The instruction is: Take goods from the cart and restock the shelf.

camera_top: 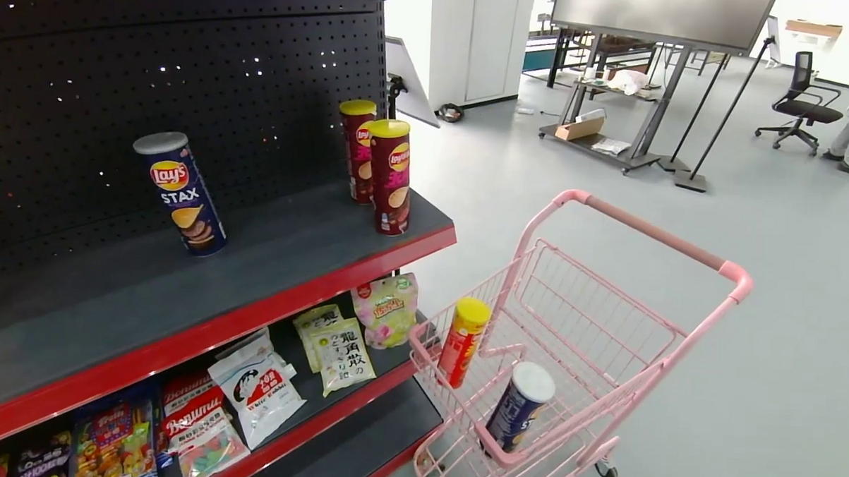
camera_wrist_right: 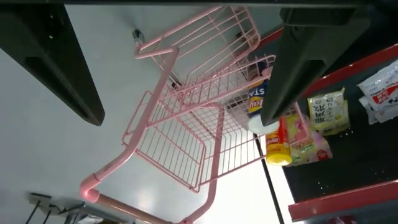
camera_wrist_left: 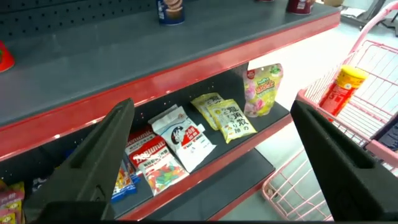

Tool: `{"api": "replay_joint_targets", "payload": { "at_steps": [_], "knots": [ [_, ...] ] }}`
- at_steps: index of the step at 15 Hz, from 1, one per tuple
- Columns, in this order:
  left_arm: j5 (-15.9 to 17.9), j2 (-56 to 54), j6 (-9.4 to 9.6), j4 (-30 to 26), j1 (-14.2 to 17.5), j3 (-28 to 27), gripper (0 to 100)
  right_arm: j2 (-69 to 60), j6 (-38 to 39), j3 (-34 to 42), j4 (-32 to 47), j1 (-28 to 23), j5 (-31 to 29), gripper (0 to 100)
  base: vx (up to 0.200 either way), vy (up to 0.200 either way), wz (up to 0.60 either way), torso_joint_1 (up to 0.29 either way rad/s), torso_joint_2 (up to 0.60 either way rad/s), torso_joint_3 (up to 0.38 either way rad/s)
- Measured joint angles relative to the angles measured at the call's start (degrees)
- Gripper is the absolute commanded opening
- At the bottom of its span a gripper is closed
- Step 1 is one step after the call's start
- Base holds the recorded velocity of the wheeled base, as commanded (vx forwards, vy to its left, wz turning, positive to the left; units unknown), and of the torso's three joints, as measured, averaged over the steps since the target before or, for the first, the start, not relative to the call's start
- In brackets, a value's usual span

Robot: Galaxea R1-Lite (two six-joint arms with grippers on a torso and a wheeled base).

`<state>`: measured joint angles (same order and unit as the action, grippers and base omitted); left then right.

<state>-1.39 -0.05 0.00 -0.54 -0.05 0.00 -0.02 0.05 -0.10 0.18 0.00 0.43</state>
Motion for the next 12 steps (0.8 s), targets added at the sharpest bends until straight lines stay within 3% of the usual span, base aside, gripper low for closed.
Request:
{"api": "replay_joint_targets", "payload": {
  "at_steps": [12],
  "knots": [
    [0.0,0.0,0.0,0.0,0.0,0.0,100,0.0,0.0,0.0,-0.1,0.0,0.0,100,0.0,0.0,0.0,-0.142,0.35,0.202]
  ]
}}
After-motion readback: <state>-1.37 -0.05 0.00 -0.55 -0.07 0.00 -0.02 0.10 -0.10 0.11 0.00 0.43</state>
